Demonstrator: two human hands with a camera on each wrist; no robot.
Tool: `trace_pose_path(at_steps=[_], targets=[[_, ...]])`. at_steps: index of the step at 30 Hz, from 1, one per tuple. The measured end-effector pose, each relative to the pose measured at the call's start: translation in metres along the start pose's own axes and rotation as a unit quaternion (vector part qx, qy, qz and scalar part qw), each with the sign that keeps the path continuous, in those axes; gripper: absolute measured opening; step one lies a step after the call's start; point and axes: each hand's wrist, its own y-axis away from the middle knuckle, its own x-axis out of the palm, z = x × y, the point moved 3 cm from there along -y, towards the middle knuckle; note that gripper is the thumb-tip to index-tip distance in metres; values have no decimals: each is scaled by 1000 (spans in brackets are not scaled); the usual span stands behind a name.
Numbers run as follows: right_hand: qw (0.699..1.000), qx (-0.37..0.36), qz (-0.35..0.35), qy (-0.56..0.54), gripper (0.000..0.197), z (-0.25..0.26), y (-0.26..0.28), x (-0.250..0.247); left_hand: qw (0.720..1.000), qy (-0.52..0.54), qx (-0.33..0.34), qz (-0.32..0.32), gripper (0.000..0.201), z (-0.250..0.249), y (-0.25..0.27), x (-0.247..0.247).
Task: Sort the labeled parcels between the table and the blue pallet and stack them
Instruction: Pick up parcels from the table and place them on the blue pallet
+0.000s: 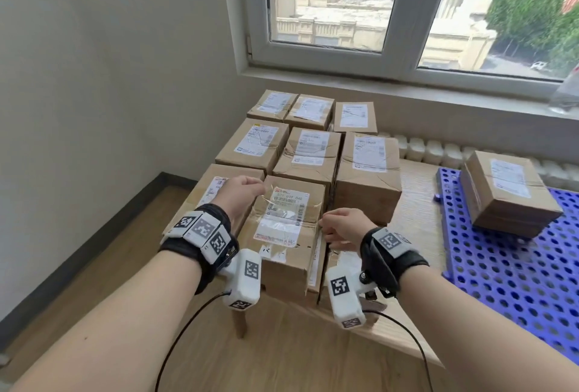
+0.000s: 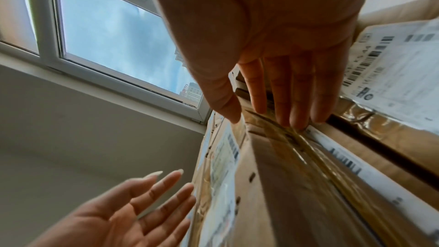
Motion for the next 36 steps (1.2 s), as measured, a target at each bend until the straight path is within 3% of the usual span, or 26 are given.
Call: trace_pose_path(at_steps=[4, 7, 14, 19, 25, 36], targets=[[1000, 8, 3, 17, 19, -5, -5, 7, 1000, 7, -5, 17, 24, 4, -6, 4], [1000, 17, -6, 17, 14, -8, -8, 8, 999, 9, -2, 34, 22, 4, -7, 9], [999, 36, 0, 18, 13, -5, -4, 14, 998, -14, 4, 69, 59, -2, -6, 18], [999, 24, -12, 29, 18, -5, -5, 13, 995, -59, -13, 84, 70, -4, -3, 22], [999, 43, -13, -10, 13, -6, 1, 10, 990, -108, -22, 90, 77, -3, 1, 29], [999, 2, -28, -25, 34, 2, 21, 6, 992, -93, 16, 81, 74, -13, 23, 22]])
